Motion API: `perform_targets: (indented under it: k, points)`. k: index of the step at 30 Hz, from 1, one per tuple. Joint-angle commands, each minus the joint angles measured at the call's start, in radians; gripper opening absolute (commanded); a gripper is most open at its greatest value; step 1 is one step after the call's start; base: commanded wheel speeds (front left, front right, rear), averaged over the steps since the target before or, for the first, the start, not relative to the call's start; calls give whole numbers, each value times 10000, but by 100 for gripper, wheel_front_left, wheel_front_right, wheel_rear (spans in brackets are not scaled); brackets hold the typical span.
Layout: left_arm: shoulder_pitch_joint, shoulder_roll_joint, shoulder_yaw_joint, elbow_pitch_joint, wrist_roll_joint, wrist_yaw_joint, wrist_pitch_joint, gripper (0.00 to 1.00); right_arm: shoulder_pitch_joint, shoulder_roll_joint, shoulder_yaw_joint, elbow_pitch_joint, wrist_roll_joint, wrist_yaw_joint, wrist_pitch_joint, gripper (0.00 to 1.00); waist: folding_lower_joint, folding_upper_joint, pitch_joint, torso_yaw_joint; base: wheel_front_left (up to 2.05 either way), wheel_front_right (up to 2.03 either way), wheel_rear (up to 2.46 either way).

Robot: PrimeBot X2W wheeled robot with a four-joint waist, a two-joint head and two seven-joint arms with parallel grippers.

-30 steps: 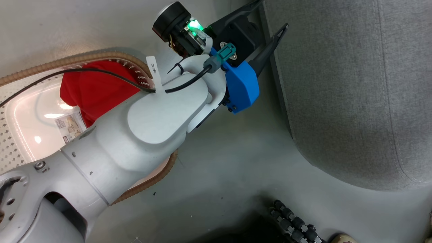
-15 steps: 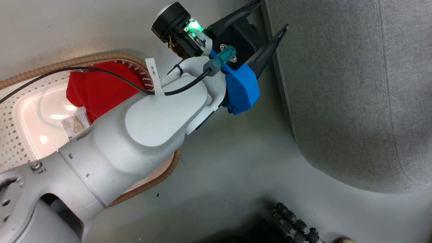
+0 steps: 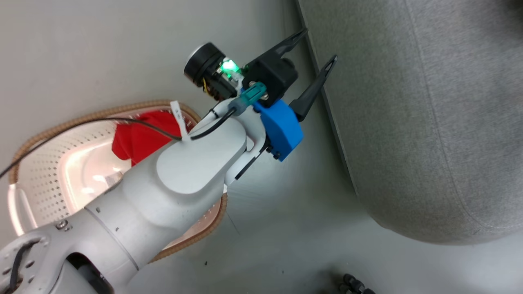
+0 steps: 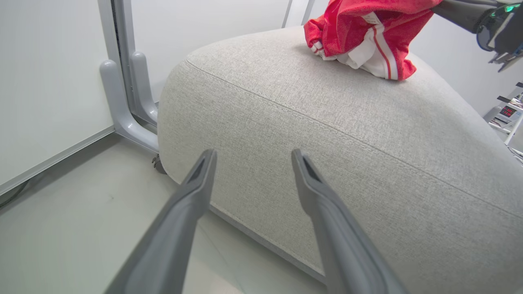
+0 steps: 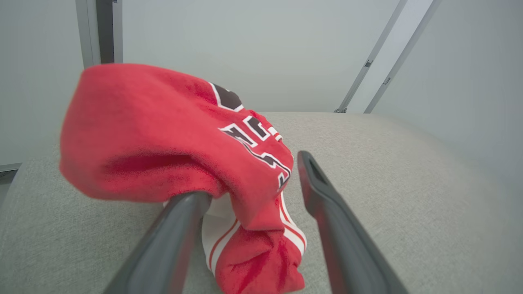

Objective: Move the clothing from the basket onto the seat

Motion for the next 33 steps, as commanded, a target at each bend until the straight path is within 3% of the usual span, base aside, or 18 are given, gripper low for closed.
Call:
perform_targets:
  k: [1,9,21,33]
  points:
    - [302,20,123,94,-108,-27,-139,100,376,39,107,-241,-58,-10,-5,100,0,0,-810,170,0,0,0]
    - [1472,3,975,295,-332,-64,-319,100,1915,142,969,-984,-139,-10,-5,100,0,0,-2427,660,0,0,0]
    - [3593,236,3142,-565,484,37,-325,100,3313,456,1886,-1783,-68,-10,-5,100,0,0,-4096,1524,0,0,0]
    - [6189,524,6268,-2067,2173,270,-325,100,4000,1418,3096,-2925,-227,-10,-5,100,0,0,-5322,2383,0,0,0]
